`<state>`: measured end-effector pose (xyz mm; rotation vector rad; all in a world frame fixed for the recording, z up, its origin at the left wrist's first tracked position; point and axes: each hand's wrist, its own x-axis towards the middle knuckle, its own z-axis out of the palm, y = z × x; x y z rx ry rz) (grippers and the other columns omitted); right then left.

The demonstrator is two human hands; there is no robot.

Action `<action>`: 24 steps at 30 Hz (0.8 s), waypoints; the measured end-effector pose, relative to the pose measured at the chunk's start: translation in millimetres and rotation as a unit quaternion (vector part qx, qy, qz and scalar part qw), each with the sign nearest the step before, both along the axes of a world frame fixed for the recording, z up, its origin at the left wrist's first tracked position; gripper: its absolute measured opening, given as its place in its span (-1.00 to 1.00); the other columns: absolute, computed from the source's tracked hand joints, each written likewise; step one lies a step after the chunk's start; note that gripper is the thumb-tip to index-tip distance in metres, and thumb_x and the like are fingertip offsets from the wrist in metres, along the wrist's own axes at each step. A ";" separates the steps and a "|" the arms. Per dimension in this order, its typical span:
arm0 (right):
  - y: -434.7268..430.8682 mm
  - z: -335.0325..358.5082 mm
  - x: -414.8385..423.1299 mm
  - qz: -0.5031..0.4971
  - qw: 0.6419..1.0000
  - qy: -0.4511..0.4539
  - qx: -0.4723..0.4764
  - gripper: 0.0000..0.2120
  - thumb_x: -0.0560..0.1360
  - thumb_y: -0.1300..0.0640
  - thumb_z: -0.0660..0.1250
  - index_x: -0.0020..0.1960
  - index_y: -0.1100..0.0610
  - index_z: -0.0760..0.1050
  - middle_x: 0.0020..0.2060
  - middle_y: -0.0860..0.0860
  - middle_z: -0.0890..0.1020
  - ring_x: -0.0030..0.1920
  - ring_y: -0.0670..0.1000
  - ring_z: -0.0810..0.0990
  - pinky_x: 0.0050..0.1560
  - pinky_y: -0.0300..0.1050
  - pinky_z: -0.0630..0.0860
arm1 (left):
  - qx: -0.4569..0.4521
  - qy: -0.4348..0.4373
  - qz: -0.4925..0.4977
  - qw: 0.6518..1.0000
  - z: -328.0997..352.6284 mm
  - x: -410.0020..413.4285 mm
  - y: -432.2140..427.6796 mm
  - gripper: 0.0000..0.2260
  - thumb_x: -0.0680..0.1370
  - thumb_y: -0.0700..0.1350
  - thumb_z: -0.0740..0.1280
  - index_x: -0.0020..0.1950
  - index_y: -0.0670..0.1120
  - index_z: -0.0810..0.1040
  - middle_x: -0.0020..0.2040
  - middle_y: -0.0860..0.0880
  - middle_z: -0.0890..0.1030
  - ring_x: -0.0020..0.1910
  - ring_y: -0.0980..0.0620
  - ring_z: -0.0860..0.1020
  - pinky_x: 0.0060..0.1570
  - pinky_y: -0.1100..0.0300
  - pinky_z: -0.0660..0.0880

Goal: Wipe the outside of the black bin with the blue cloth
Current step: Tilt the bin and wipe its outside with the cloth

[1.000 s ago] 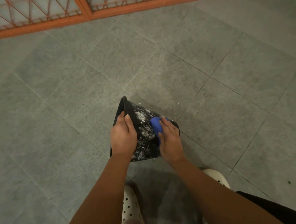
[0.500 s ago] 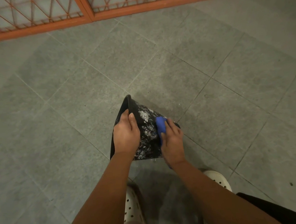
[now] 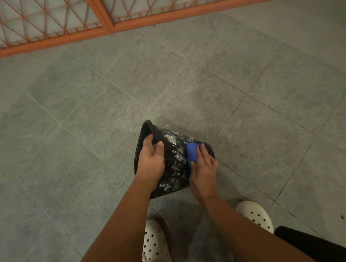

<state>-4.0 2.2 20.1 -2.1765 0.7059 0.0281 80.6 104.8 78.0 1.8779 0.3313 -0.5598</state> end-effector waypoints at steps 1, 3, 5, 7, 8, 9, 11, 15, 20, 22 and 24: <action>2.8 1.1 -4.0 -0.013 1.000 0.008 -0.001 -0.57 0.58 0.21 0.14 0.43 0.22 0.22 0.47 0.10 0.22 0.32 0.16 0.19 0.36 -0.08 0.16 | -0.007 0.000 0.000 1.000 0.6 -1.7 -1.5 -0.65 0.60 -0.05 0.18 0.40 0.04 0.34 0.15 -0.06 0.59 0.15 -0.04 0.56 0.24 -0.12 0.46; 10.9 5.4 -9.8 -0.018 1.000 0.003 -0.002 -0.57 0.57 0.22 0.17 0.42 0.23 0.24 0.45 0.13 0.25 0.28 0.18 0.21 0.34 -0.06 0.21 | -0.016 0.001 -0.003 1.000 1.7 -4.5 -3.8 -0.66 0.61 -0.08 0.18 0.39 0.02 0.35 0.12 -0.06 0.61 0.13 -0.03 0.57 0.23 -0.12 0.47; 17.7 12.2 -10.0 0.015 0.999 -0.039 0.004 -0.58 0.55 0.24 0.20 0.40 0.23 0.29 0.41 0.14 0.31 0.27 0.17 0.24 0.30 -0.12 0.21 | -0.024 0.001 0.002 1.000 2.6 -6.8 -3.5 -0.64 0.62 -0.10 0.17 0.43 0.01 0.34 0.15 -0.08 0.60 0.15 -0.03 0.57 0.25 -0.11 0.45; 16.0 16.5 -0.9 0.046 0.997 -0.062 0.014 -0.59 0.55 0.24 0.19 0.40 0.20 0.30 0.39 0.10 0.34 0.28 0.13 0.24 0.29 -0.18 0.15 | -0.027 0.000 0.008 1.000 2.6 -8.6 -1.4 -0.61 0.62 -0.11 0.17 0.47 0.00 0.30 0.23 -0.09 0.56 0.20 -0.05 0.53 0.28 -0.11 0.43; 12.8 15.8 4.5 0.050 0.997 -0.056 0.015 -0.59 0.56 0.23 0.18 0.40 0.19 0.30 0.40 0.08 0.34 0.29 0.13 0.24 0.29 -0.20 0.14 | -0.025 0.003 0.013 1.000 2.3 -9.4 0.2 -0.59 0.62 -0.10 0.17 0.49 -0.01 0.27 0.27 -0.09 0.53 0.24 -0.06 0.51 0.30 -0.10 0.41; 8.1 13.7 8.8 0.047 0.998 -0.041 0.011 -0.59 0.57 0.21 0.17 0.40 0.18 0.29 0.41 0.07 0.34 0.31 0.13 0.23 0.30 -0.21 0.15 | -0.025 0.006 0.019 0.999 2.0 -10.0 1.6 -0.57 0.62 -0.09 0.17 0.50 -0.01 0.25 0.31 -0.09 0.50 0.26 -0.06 0.49 0.32 -0.10 0.39; -0.8 6.9 10.3 0.024 1.000 0.001 -0.003 -0.60 0.58 0.19 0.15 0.41 0.20 0.27 0.43 0.08 0.30 0.34 0.15 0.22 0.35 -0.15 0.16 | -0.020 -0.002 0.023 1.000 2.4 -11.6 2.9 -0.57 0.63 -0.08 0.16 0.51 -0.01 0.25 0.34 -0.07 0.46 0.29 -0.04 0.45 0.34 -0.09 0.38; 4.7 9.0 -3.3 -0.005 1.000 -0.016 0.015 -0.57 0.55 0.25 0.21 0.40 0.23 0.28 0.41 0.13 0.32 0.32 0.19 0.25 0.35 -0.10 0.23 | -0.004 -0.029 0.007 1.000 3.0 -12.8 -1.9 -0.59 0.63 -0.11 0.17 0.49 -0.06 0.26 0.34 -0.07 0.47 0.28 0.01 0.45 0.35 -0.02 0.36; 10.6 14.2 10.1 0.066 0.996 -0.067 0.007 -0.59 0.55 0.25 0.19 0.39 0.15 0.33 0.40 0.06 0.35 0.25 0.11 0.25 0.25 -0.28 0.11 | -0.014 -0.022 0.021 0.999 1.7 -11.4 -1.2 -0.57 0.63 -0.11 0.16 0.50 -0.08 0.25 0.34 -0.11 0.48 0.32 -0.05 0.45 0.36 -0.08 0.35; -0.8 7.5 15.6 0.054 0.998 -0.028 0.005 -0.60 0.59 0.18 0.14 0.42 0.14 0.29 0.42 0.05 0.32 0.30 0.12 0.23 0.26 -0.28 0.10 | -0.021 -0.024 0.030 0.999 2.8 -11.5 -2.6 -0.58 0.63 -0.12 0.16 0.50 -0.09 0.26 0.34 -0.10 0.48 0.32 -0.04 0.45 0.36 -0.08 0.35; -10.1 2.1 12.3 0.015 1.000 0.009 0.004 -0.61 0.59 0.16 0.12 0.41 0.17 0.29 0.41 0.09 0.32 0.32 0.15 0.22 0.32 -0.21 0.10 | -0.028 -0.025 0.029 0.999 3.2 -12.0 -5.9 -0.59 0.63 -0.12 0.17 0.49 -0.08 0.27 0.31 -0.06 0.50 0.30 -0.01 0.46 0.35 -0.06 0.37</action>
